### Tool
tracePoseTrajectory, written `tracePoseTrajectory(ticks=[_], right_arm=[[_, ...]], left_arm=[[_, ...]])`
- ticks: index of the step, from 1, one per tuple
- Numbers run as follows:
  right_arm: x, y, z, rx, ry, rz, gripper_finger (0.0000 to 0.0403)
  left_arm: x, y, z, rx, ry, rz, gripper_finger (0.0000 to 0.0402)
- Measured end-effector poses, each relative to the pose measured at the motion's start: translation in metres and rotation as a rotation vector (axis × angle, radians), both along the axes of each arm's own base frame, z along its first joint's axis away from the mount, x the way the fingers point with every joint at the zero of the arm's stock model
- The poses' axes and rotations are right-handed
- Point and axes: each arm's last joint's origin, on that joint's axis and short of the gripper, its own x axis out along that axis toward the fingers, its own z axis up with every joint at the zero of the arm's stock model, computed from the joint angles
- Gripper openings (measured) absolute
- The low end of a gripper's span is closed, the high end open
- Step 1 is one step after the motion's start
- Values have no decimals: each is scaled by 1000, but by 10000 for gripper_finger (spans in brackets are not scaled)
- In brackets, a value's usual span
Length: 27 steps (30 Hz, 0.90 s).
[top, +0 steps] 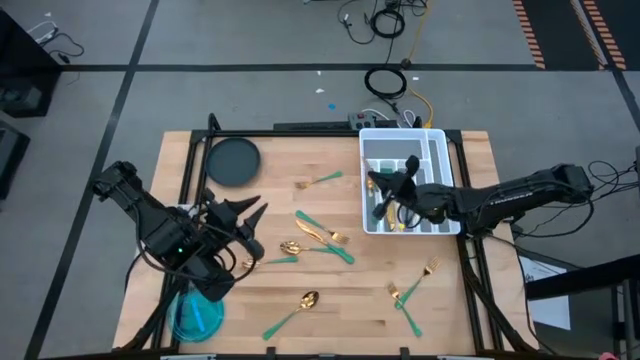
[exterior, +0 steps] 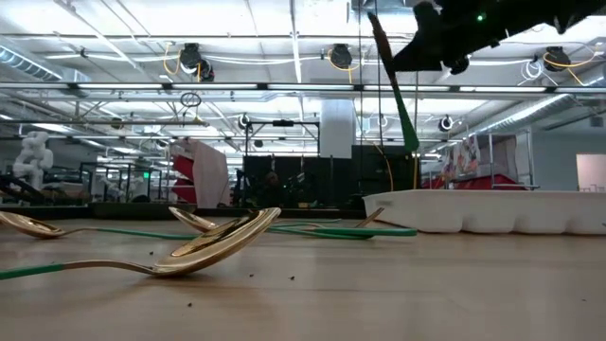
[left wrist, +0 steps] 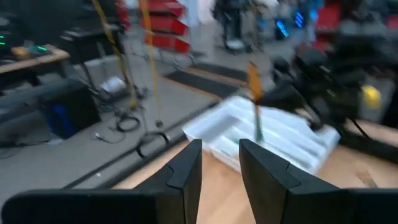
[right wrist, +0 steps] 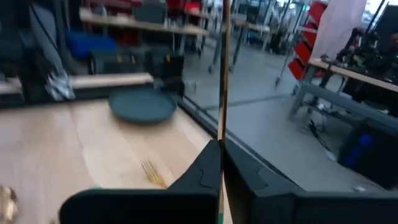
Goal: Sort silverware
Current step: Put the green knife into the silverware tray
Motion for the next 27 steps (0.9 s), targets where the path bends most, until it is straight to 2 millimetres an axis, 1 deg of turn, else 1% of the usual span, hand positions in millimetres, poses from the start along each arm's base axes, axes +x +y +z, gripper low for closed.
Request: tracePoseTrajectory(ticks=[2,4,7,10,13,15,16,17,18,19,20,21,23,25,27], right_arm=[[-6,-1,2,-4,-50,1,0],[-10,-1,6,-8,-86,1,0],[-15,-1,14,-18,-117,24,0],[-20,-1,21,-13,-160,57,0],[-25,-1,25,-9,-180,75,0],[-27,-1,27,-3,-196,77,0],[-28,-1,28,4,-206,79,0],[-29,-1,29,8,-210,79,0],[-29,-1,28,10,-208,79,0],[-28,-1,28,10,-204,79,0],[-28,-1,28,12,-202,80,0],[-28,-1,27,14,-202,82,0],[-29,-1,28,15,-206,89,0],[-30,-1,29,16,-212,102,0],[-31,-1,30,16,-212,106,0]], left_arm=[[3,7,-1,16,-66,64,116],[9,17,-7,9,-124,137,116],[20,39,-25,-36,-170,246,116],[32,58,-48,-87,-167,326,116],[47,68,-64,-150,-134,329,116],[63,70,-66,-203,-115,255,116],[74,70,-66,-226,-105,175,116],[84,71,-65,-226,-78,56,116],[95,72,-64,-206,-55,-103,116],[107,73,-62,-179,-60,-289,116],[115,76,-61,-145,-75,-434,116],[122,81,-62,-123,-85,-514,116],[135,96,-64,-114,-121,-562,116],[143,119,-73,-140,-92,-595,116],[153,140,-84,-172,-91,-674,116]])
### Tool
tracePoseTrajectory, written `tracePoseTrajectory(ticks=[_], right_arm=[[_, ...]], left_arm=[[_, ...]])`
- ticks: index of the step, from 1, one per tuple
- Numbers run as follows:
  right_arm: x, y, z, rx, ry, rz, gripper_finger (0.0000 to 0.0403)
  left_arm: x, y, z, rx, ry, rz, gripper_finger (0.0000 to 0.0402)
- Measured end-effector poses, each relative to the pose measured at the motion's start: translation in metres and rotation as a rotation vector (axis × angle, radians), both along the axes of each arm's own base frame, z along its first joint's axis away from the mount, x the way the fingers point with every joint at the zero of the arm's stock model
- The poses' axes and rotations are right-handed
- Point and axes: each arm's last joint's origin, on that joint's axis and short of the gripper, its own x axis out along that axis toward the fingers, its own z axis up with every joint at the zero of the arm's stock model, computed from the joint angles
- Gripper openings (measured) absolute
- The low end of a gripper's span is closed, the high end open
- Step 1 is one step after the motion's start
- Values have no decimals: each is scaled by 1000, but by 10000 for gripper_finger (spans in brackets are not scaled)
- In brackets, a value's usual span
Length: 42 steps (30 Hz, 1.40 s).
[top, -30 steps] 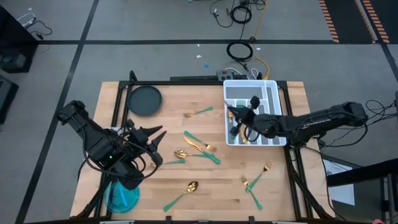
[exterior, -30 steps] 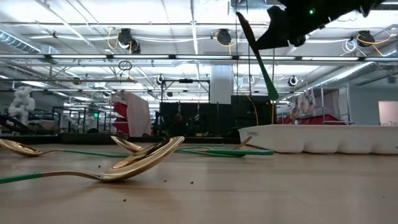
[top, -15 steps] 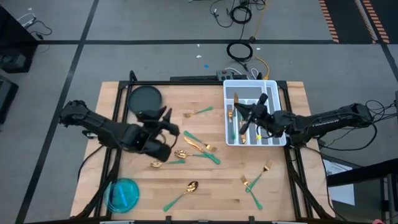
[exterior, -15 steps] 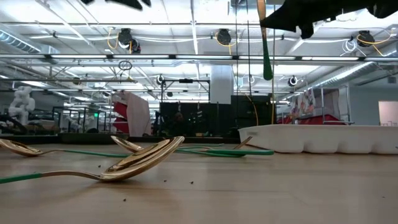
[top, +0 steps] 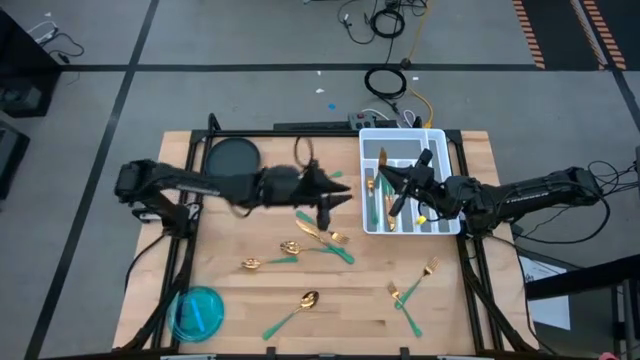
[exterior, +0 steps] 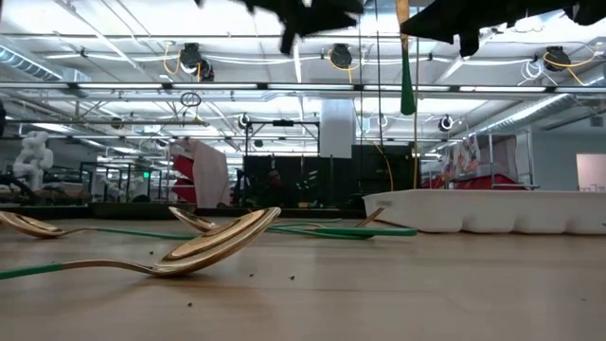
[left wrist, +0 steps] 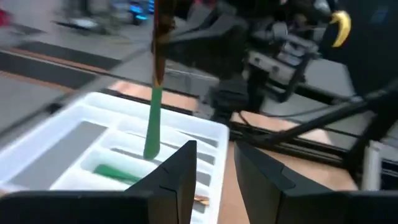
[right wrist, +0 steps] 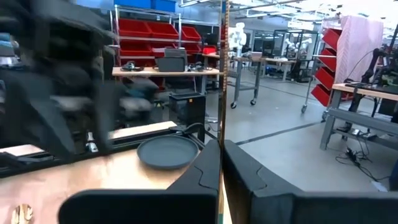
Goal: Sort silverware
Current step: Put the green knife into the silverware tray
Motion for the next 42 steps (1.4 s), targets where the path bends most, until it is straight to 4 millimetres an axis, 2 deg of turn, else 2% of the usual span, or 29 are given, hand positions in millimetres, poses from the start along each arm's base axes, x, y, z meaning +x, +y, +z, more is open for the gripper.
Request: tracePoseTrajectory(ticks=[3,8,11,14,17,27,33,39,42], right_arm=[[-1,0,1,-4,-2,0,0],[-4,0,2,-7,4,20,0],[-5,0,2,-7,3,22,0],[-5,0,3,-3,-4,26,0],[-5,0,2,-2,2,31,0],[-5,1,2,11,-2,74,0],[-4,1,1,21,-1,76,0],[-4,1,1,21,-3,78,0],[-4,1,1,22,-3,79,0]], left_arm=[[11,26,-15,-34,-10,-105,116],[21,71,-19,-126,-189,-197,116],[23,87,-23,-173,-243,-259,116],[24,99,-34,-189,-217,-277,116],[27,103,-40,-195,-206,-295,116],[48,106,-30,-173,-238,-423,116],[60,109,-27,-168,-254,-437,116],[69,111,-40,-199,-199,-446,116],[71,112,-36,-184,-214,-447,116]])
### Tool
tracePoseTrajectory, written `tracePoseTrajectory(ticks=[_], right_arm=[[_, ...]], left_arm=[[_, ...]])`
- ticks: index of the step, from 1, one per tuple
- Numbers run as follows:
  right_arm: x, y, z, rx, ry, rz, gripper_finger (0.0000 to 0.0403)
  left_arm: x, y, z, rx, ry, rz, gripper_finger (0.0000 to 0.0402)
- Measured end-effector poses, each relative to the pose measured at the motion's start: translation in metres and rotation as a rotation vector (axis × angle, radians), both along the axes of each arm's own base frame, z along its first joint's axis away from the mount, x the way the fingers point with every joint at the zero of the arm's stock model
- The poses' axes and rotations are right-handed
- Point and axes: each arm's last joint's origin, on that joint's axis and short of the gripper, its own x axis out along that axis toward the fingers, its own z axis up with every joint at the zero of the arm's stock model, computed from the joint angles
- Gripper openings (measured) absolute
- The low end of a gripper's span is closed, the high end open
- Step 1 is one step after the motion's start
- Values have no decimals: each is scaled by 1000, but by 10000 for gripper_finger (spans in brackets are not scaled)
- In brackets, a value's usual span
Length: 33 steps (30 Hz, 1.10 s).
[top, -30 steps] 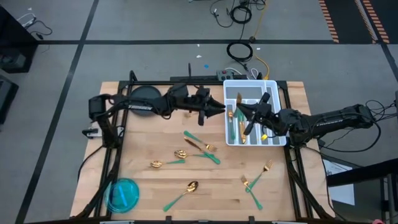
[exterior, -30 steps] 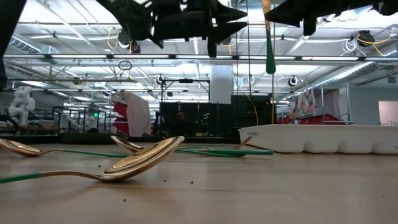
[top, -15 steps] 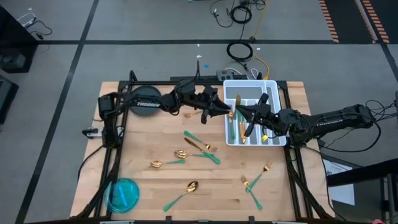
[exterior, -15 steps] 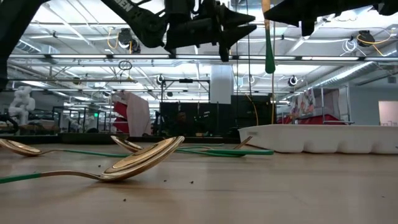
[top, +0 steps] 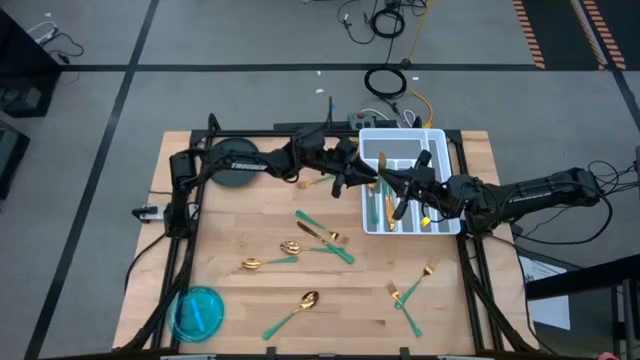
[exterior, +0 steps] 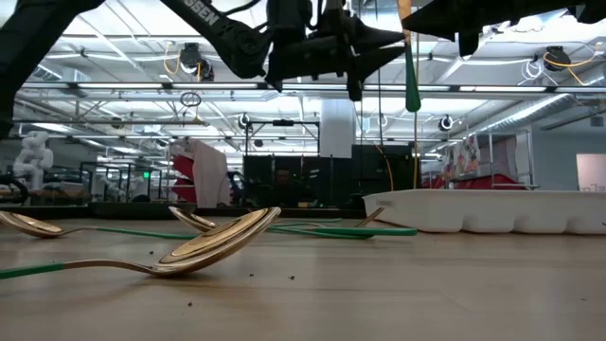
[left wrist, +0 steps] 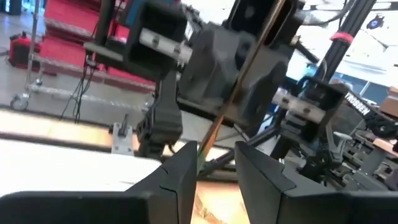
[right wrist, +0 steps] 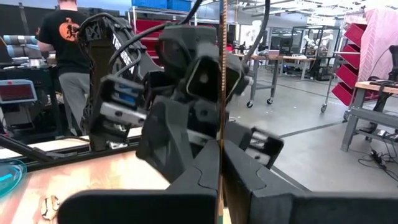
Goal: Sort silverware
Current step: Put the green knife into the silverware tray
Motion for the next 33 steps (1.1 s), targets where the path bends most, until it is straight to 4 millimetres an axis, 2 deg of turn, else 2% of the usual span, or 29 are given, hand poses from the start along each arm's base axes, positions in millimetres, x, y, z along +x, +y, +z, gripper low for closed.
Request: tracePoseTrajectory(ticks=[8,25,28,33], right_arm=[[0,0,0,-1,2,1,0],[1,1,-1,-3,5,27,0],[1,1,-1,-6,6,40,0],[1,1,0,-6,5,42,0]], left_arm=[[2,0,8,40,-35,1,116],[2,1,7,48,-30,25,113],[3,0,7,48,-27,23,90],[4,-5,6,75,-30,12,21]])
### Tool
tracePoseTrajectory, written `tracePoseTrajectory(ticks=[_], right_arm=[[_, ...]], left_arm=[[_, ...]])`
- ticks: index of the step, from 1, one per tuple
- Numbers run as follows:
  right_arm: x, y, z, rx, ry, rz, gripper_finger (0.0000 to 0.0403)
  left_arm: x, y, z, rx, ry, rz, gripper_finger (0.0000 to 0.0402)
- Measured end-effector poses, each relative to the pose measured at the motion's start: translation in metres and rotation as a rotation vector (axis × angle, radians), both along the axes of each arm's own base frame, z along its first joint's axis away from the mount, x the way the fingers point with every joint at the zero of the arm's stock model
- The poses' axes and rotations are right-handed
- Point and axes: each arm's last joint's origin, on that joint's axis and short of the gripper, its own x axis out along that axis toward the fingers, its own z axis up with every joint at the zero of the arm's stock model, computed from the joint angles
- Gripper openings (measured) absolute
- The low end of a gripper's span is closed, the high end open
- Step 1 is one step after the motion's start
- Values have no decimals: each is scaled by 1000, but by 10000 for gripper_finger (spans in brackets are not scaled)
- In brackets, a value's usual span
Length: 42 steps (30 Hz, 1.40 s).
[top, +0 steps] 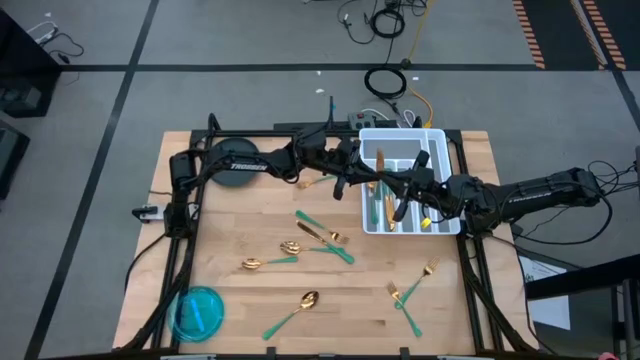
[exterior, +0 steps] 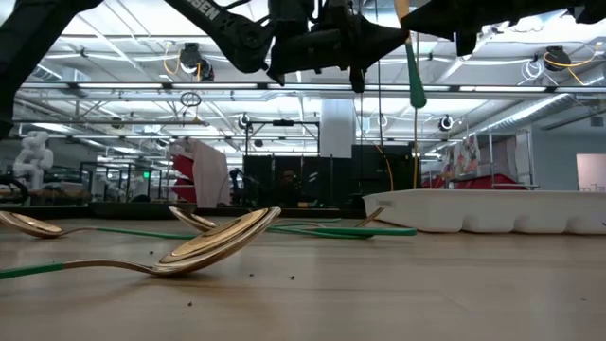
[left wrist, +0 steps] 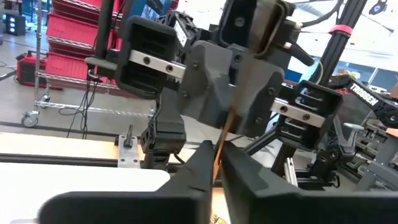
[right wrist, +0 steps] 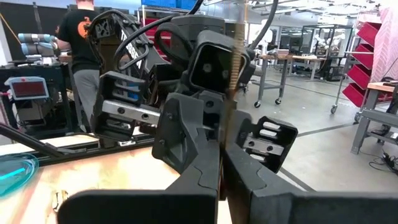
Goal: Sort silverware
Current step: Put the green knife into the silverware tray
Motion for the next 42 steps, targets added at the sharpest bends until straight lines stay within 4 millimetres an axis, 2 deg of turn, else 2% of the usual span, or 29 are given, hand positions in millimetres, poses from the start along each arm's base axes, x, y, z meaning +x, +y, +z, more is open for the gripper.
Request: tracePoseTrajectory(ticks=[7,12,20,24,32,42], right_arm=[[0,0,0,4,-3,-5,0],[-2,-3,3,1,-24,-98,6],[-11,-5,12,8,-80,-127,75],[-15,-6,14,-7,-84,-153,103],[-32,-5,30,-72,-132,-156,118],[-47,10,63,-95,-147,-50,118]], left_arm=[[1,-3,0,23,-11,31,7],[2,0,1,35,-15,133,4],[3,7,-6,177,0,296,1],[3,6,-10,246,32,311,0],[2,8,-18,527,86,413,0],[6,-7,-23,1048,111,446,0]])
